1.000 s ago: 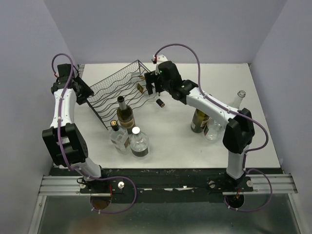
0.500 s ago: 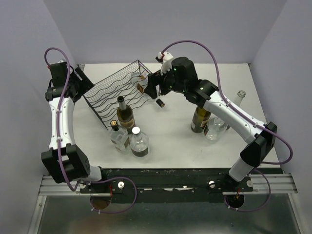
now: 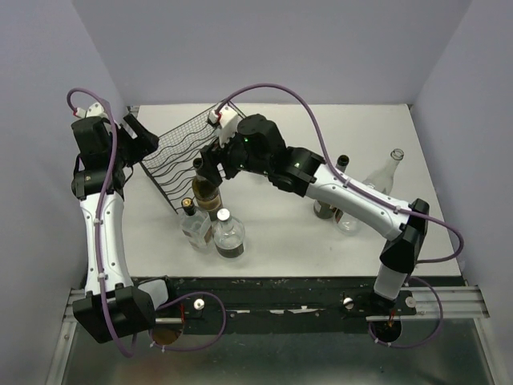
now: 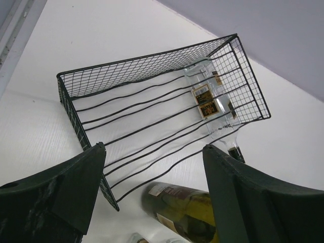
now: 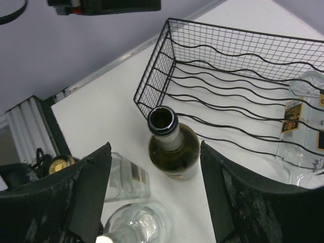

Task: Put the wine bottle on the wine rack

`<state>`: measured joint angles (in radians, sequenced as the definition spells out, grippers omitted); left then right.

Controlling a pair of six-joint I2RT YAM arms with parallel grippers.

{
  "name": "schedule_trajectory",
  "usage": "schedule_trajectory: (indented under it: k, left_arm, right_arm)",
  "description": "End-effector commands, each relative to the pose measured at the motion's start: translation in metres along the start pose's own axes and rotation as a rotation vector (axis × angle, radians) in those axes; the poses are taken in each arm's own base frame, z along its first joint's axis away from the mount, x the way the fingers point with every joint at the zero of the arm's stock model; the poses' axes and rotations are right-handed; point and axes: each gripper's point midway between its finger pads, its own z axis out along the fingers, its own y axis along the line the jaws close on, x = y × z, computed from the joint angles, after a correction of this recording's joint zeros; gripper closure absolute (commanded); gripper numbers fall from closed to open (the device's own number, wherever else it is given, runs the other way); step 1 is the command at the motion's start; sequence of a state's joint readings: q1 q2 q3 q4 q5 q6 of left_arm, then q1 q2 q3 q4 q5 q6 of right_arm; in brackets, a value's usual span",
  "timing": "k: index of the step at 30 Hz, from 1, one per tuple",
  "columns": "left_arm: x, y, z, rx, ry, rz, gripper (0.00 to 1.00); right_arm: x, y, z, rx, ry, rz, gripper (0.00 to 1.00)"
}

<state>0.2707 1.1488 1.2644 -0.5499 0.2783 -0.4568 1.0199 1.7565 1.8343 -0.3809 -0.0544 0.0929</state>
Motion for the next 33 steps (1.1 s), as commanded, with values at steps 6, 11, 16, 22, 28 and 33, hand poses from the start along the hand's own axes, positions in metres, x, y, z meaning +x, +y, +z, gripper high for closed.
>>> schedule_trajectory:
  k: [6,11,16,22,28,33]
  left_arm:
    - [-0.012,-0.018,-0.003,0.089,-0.06,0.004,0.11]
    - [-0.015,-0.018,0.0,0.089,-0.07,0.0,0.11]
    - [-0.012,-0.015,0.002,0.082,-0.066,0.001,0.11]
    - [-0.013,-0.02,0.003,0.109,-0.068,-0.004,0.11]
    - [-0.01,-0.021,0.006,0.126,-0.06,-0.013,0.11]
    - [-0.011,-0.025,0.007,0.147,-0.051,-0.011,0.11]
  right_arm:
    - [0.021,-0.017,0.042,0.089,0.03,-0.033,0.23]
    - [0.027,-0.017,0.058,0.086,0.024,-0.041,0.23]
    - [0.036,-0.012,0.074,0.074,0.018,-0.046,0.28]
    - [0.049,-0.006,0.089,0.066,0.011,-0.034,0.4]
    - [0.052,-0.018,0.09,0.146,0.009,-0.045,0.63]
    - [0.036,-0.034,0.075,0.241,0.002,-0.044,0.83]
